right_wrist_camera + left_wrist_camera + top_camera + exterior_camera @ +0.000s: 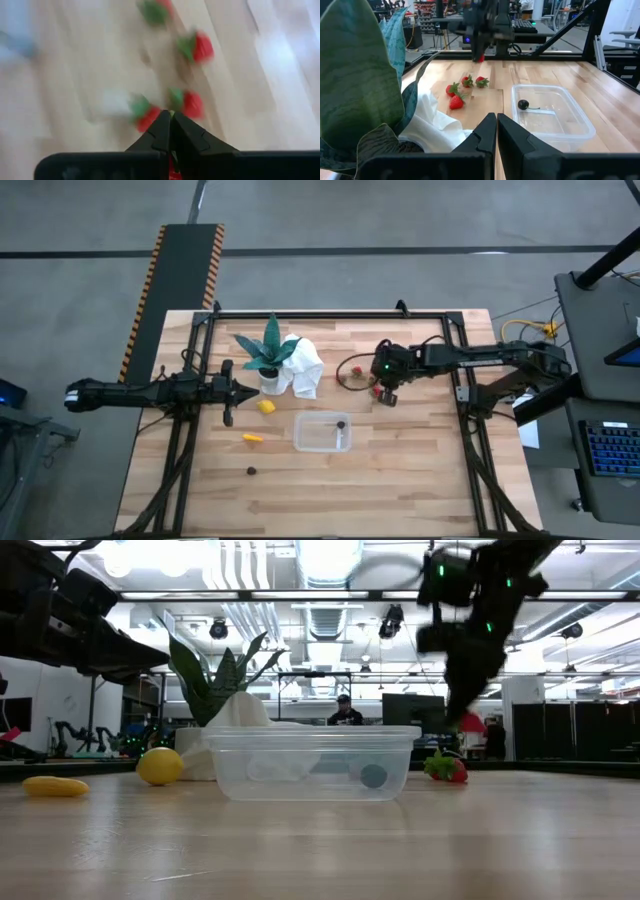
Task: Pick and placing Produce into tupperware
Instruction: Put the strawberry into the bin
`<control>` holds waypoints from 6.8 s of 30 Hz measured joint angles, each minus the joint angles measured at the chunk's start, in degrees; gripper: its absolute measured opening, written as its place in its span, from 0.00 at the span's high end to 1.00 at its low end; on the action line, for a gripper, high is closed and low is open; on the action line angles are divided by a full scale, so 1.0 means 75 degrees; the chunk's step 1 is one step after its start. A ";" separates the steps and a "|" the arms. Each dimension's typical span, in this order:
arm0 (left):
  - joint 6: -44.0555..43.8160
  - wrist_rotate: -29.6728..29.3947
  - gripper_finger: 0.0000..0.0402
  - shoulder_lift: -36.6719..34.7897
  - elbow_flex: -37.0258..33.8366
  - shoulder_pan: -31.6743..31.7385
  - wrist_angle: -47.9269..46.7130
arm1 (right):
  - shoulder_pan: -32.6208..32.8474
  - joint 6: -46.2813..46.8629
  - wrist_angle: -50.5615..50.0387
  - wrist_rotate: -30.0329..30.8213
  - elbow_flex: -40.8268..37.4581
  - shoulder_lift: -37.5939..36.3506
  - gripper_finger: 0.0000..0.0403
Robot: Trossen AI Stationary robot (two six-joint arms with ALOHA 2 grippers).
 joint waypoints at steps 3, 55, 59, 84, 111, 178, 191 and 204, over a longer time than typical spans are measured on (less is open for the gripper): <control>0.0000 -0.0003 1.00 0.0000 0.0000 0.0001 0.0006 | 0.0265 0.0219 0.0369 -0.0580 0.0352 -0.0194 0.98; -0.0009 0.0000 1.00 0.0029 0.0000 0.0003 0.0009 | 0.2250 0.0207 0.1884 -0.1393 0.2773 0.3788 0.96; -0.0009 0.0002 1.00 0.0029 0.0000 0.0000 0.0009 | 0.2250 0.0153 0.1874 -0.1393 0.2773 0.3786 0.90; -0.0195 0.0003 1.00 0.0032 0.0000 0.0002 -0.0038 | 0.1303 -0.1194 -0.1157 -0.0041 0.3223 0.2613 0.78; -0.0207 0.0006 1.00 0.0128 0.0000 0.0000 -0.0032 | 0.0811 -0.2167 -0.0385 0.0428 0.1025 0.2318 0.76; -0.0210 0.0000 1.00 0.0116 0.0000 0.0000 0.0015 | 0.2077 -0.0413 -0.0087 -0.1093 0.3315 0.2326 0.98; -0.0199 0.0001 1.00 0.0117 0.0000 0.0000 0.0012 | 0.2486 0.0007 0.1651 -0.1192 0.2508 0.2338 0.98; -0.0190 0.0000 1.00 0.0114 0.0000 0.0000 0.0015 | 0.2486 0.0243 0.3098 -0.1411 0.1610 0.2338 0.98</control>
